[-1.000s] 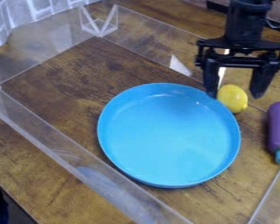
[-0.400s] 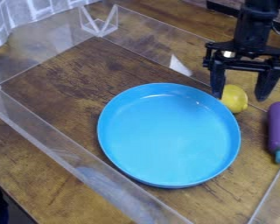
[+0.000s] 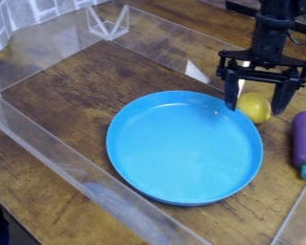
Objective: Move the carrot to the left side
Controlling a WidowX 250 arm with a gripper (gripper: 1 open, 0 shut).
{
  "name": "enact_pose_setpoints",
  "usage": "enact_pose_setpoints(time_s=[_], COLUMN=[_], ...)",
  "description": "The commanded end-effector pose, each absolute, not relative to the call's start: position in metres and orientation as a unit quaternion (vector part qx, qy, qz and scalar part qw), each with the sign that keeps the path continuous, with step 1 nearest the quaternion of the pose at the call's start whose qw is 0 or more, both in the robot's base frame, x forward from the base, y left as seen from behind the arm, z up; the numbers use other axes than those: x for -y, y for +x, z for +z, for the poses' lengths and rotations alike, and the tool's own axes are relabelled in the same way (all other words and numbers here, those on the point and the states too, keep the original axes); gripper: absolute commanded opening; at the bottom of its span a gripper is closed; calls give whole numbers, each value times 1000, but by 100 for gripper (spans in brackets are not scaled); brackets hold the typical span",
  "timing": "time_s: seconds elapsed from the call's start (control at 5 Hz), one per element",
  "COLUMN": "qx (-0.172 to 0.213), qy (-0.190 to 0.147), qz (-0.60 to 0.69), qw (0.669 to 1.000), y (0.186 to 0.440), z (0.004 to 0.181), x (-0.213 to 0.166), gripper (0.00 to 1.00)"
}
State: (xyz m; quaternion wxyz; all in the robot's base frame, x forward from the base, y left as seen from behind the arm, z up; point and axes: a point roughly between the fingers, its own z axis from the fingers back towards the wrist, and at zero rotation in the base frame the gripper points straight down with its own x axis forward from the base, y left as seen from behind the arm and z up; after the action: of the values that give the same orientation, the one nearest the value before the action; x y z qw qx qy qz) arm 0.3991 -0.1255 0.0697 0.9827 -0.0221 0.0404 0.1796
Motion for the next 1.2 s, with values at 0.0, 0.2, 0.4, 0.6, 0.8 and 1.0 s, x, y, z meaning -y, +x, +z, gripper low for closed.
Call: enact_pose_setpoints(time_s=[0.0,0.2,0.4,0.6,0.8,1.0], qx=[-15,-16,-16,-18,-17,-19], qy=[-35,-35,-36,-36,-38,-36], qz=[205,222,231,241,248,253], qw=[978,974,972,970,968,967], y=[409,408,407,405,402,412], z=[91,93,87,80,78,76], x=[122,124,124,125,125,131], gripper=[100,100,100,100,100,100])
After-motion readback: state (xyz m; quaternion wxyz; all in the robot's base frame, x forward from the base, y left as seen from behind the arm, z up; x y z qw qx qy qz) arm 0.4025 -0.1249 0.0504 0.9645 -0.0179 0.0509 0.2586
